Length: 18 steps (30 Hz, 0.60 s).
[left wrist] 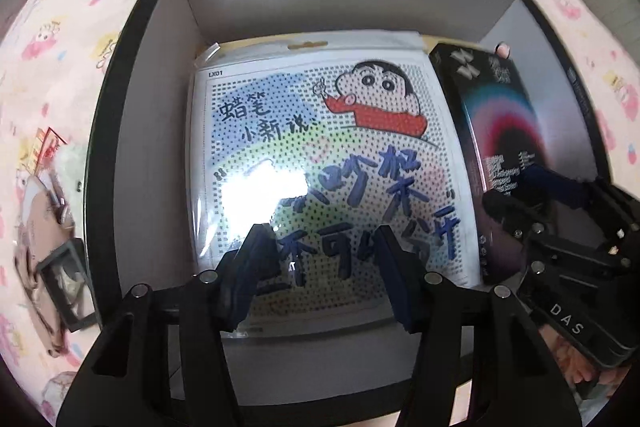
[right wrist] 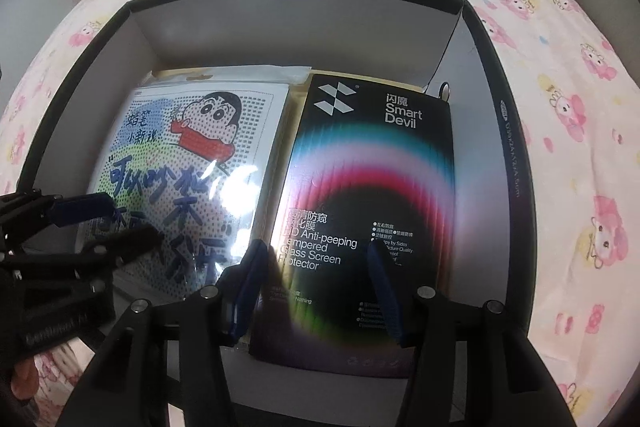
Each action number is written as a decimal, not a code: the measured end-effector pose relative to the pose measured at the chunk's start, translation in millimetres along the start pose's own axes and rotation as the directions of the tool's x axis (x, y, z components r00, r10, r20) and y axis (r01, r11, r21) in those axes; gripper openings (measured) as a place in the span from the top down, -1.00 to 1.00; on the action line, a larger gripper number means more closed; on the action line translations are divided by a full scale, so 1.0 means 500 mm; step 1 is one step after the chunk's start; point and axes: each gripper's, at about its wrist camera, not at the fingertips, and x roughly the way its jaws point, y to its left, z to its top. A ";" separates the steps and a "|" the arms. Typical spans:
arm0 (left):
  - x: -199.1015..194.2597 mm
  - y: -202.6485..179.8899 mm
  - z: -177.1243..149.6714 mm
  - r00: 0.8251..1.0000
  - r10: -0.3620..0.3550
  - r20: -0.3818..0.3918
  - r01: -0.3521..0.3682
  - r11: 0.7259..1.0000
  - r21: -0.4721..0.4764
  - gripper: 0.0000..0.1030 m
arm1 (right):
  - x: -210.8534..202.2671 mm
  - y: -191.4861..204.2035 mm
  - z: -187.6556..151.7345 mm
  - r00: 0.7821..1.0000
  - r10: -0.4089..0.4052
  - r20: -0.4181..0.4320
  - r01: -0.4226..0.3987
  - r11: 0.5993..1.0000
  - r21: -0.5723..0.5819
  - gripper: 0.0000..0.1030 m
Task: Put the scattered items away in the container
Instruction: 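Open the right gripper and withdraw it toward the small mirror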
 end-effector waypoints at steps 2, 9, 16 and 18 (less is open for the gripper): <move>-0.011 0.009 -0.010 0.999 -0.047 0.012 0.047 0.999 -0.015 -0.09 | -0.010 -0.003 -0.003 1.000 0.014 0.013 -0.014 1.000 0.013 0.07; -0.104 0.012 -0.051 0.977 -0.138 0.165 0.138 0.990 0.008 -0.10 | -0.091 -0.015 -0.017 0.988 0.048 0.144 -0.062 0.993 0.097 0.07; -0.166 -0.033 -0.033 0.948 -0.157 0.276 0.138 0.987 0.086 -0.09 | -0.191 0.031 -0.035 0.954 0.029 0.299 -0.070 0.989 0.130 0.06; -0.191 -0.036 -0.048 0.943 -0.177 0.283 0.155 0.983 0.098 -0.09 | -0.220 0.037 -0.045 0.945 0.030 0.325 -0.076 0.988 0.133 0.06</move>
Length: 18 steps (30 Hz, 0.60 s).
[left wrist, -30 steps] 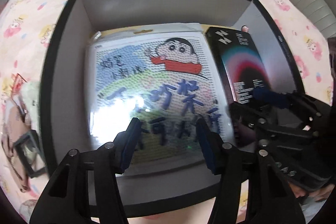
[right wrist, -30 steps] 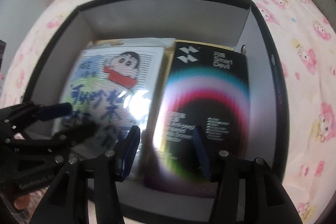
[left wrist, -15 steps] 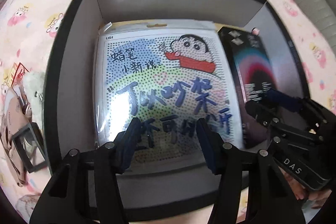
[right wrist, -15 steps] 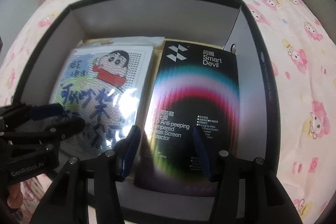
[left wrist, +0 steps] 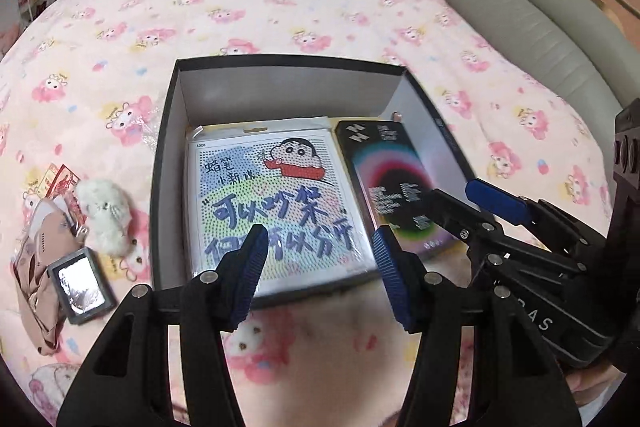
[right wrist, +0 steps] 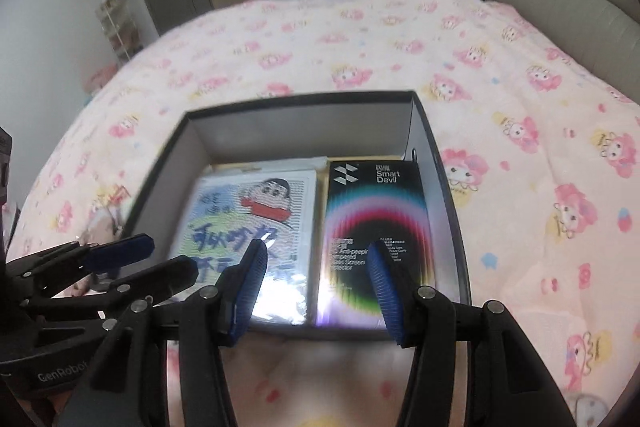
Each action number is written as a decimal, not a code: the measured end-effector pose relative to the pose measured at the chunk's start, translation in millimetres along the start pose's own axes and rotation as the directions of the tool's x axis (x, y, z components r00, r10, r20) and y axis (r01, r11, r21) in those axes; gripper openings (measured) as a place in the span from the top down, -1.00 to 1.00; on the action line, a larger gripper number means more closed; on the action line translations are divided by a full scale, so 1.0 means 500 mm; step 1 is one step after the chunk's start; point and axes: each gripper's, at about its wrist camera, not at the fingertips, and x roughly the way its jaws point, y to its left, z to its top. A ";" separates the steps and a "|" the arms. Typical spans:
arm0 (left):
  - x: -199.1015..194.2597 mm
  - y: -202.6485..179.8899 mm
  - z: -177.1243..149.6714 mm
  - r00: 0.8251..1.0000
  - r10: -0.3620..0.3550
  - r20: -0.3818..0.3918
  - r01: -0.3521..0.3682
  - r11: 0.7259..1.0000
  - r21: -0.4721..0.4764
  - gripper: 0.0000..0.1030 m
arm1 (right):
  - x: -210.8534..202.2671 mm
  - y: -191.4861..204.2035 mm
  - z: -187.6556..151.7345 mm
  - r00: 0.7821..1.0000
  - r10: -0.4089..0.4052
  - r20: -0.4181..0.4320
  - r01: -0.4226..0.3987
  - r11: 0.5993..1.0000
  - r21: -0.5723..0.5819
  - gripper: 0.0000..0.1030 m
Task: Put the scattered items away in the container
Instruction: 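Open the right gripper and withdraw it toward the small mirror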
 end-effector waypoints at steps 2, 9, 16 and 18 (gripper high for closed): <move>-0.044 -0.001 -0.011 1.000 -0.014 0.011 0.013 1.000 0.012 -0.09 | -0.024 0.009 -0.011 1.000 0.009 0.024 -0.009 1.000 0.002 0.06; -0.108 -0.010 -0.033 0.999 -0.012 0.045 0.009 0.998 0.055 -0.09 | -0.089 0.052 -0.038 0.997 0.044 0.065 -0.045 0.999 0.015 0.06; -0.148 0.001 -0.055 0.998 0.005 0.063 -0.008 0.999 0.052 -0.09 | -0.112 0.094 -0.055 0.996 0.056 0.071 -0.056 0.998 0.001 0.06; -0.155 0.010 -0.062 0.998 0.009 0.066 -0.012 0.999 0.048 -0.09 | -0.115 0.110 -0.059 0.996 0.064 0.069 -0.064 0.998 -0.009 0.06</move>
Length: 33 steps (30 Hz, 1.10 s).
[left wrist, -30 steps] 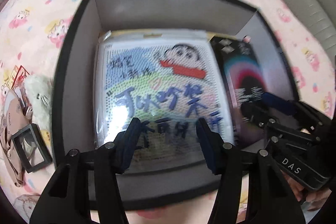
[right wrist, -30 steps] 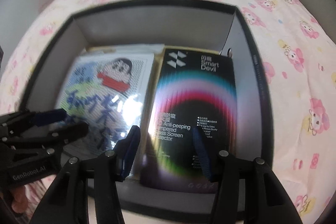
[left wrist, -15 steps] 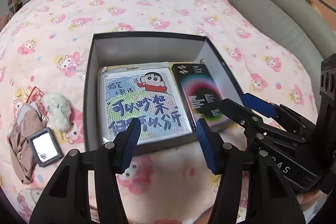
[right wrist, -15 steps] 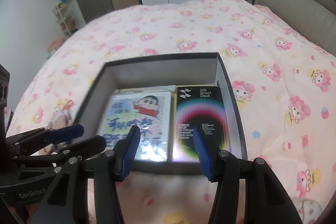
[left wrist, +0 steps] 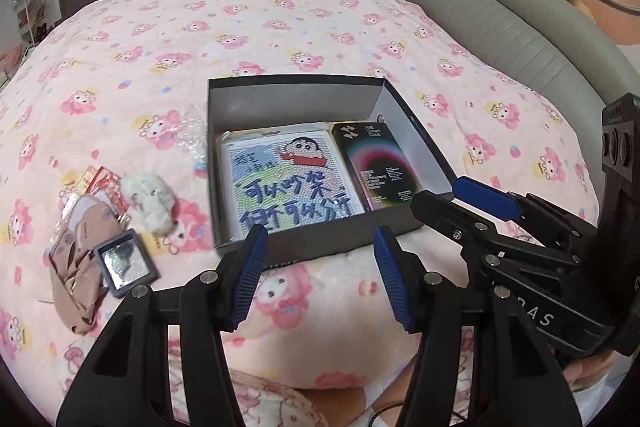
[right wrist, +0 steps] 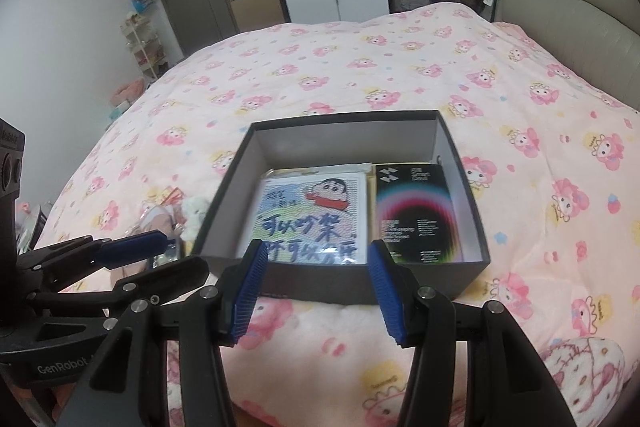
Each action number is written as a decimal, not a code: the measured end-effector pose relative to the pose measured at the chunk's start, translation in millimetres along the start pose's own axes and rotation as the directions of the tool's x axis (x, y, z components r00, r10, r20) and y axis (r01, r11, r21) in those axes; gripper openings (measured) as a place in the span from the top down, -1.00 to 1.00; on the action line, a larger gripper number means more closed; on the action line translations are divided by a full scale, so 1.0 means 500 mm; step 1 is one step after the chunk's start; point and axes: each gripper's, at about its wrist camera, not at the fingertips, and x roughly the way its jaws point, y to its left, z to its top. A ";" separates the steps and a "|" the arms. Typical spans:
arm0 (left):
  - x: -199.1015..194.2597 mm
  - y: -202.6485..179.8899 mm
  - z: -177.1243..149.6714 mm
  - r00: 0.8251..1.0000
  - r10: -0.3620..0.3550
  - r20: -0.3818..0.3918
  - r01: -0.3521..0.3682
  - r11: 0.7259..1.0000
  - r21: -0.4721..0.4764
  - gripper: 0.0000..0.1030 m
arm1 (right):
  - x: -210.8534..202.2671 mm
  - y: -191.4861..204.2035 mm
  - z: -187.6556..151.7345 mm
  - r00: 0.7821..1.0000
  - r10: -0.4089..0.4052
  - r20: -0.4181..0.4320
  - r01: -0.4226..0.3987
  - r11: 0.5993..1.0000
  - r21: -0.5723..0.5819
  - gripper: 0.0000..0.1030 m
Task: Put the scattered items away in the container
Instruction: 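Open the right gripper and withdraw it toward the small mirror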
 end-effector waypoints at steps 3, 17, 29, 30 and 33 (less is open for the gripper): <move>-0.016 0.017 -0.011 1.000 0.009 0.002 -0.009 1.000 -0.005 -0.09 | -0.002 0.026 -0.005 1.000 0.005 -0.001 -0.005 1.000 -0.023 0.06; -0.056 0.130 -0.066 0.998 0.065 -0.013 -0.066 0.994 -0.089 -0.08 | 0.038 0.145 -0.023 0.995 0.072 -0.063 -0.078 0.992 -0.102 0.06; -0.092 0.286 -0.122 0.993 0.119 -0.023 -0.121 0.967 -0.223 -0.08 | 0.112 0.299 -0.027 0.979 0.132 -0.153 -0.162 0.965 -0.206 0.06; -0.092 0.299 -0.128 0.993 0.119 -0.027 -0.122 0.964 -0.237 -0.08 | 0.120 0.312 -0.028 0.978 0.133 -0.161 -0.166 0.962 -0.216 0.06; -0.089 0.340 -0.143 0.991 0.126 -0.039 -0.132 0.953 -0.272 -0.08 | 0.147 0.348 -0.034 0.973 0.135 -0.189 -0.179 0.954 -0.240 0.06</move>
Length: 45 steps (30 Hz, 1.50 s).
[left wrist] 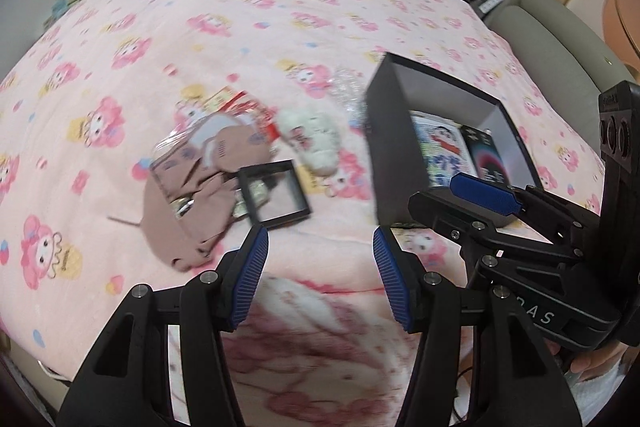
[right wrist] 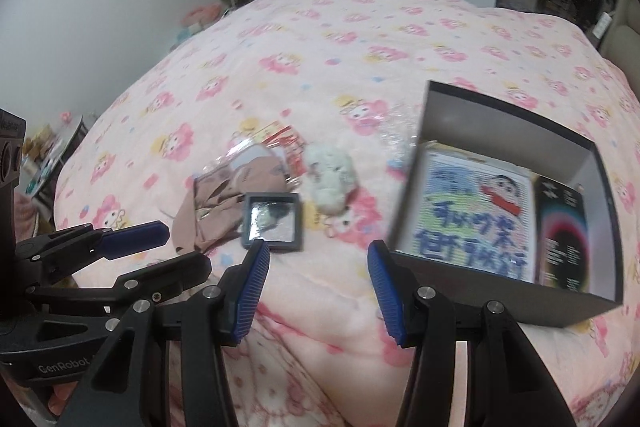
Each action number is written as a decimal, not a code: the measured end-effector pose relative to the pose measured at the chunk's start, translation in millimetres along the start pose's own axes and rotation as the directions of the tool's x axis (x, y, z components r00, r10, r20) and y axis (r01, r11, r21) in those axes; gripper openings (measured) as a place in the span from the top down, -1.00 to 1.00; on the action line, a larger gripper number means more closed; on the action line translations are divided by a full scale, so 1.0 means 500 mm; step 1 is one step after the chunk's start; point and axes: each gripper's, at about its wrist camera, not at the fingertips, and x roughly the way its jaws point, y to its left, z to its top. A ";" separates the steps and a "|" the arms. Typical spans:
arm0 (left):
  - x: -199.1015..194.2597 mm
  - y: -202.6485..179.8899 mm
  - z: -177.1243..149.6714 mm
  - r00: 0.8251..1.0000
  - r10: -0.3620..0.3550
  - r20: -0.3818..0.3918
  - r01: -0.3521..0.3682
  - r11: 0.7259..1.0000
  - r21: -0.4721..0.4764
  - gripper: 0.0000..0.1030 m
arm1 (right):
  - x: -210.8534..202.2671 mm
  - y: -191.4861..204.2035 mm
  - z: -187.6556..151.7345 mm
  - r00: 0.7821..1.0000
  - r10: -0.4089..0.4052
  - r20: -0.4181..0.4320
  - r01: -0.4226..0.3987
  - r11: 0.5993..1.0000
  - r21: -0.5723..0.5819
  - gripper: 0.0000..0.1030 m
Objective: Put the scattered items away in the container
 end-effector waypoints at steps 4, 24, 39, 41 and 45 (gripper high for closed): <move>0.012 0.042 -0.004 1.000 0.009 -0.008 -0.009 0.999 -0.033 -0.08 | 0.045 0.028 0.010 0.999 0.022 -0.041 -0.022 1.000 -0.014 0.06; 0.158 0.216 0.042 0.991 -0.047 -0.129 0.022 0.982 -0.189 -0.13 | 0.253 0.035 0.041 0.975 -0.004 -0.224 0.012 0.999 0.034 0.06; 0.283 0.209 0.078 0.928 -0.186 -0.323 0.146 0.979 -0.142 0.48 | 0.353 0.005 0.011 0.934 0.126 -0.334 -0.080 0.986 0.148 0.07; 0.279 0.205 0.075 0.932 -0.177 -0.317 0.142 0.981 -0.132 0.57 | 0.349 0.018 0.012 0.927 0.173 -0.332 -0.132 0.981 0.143 0.16; 0.266 0.205 0.067 0.946 -0.120 -0.300 0.086 0.989 -0.124 0.60 | 0.335 0.051 0.014 0.924 0.194 -0.329 -0.170 0.980 0.103 0.18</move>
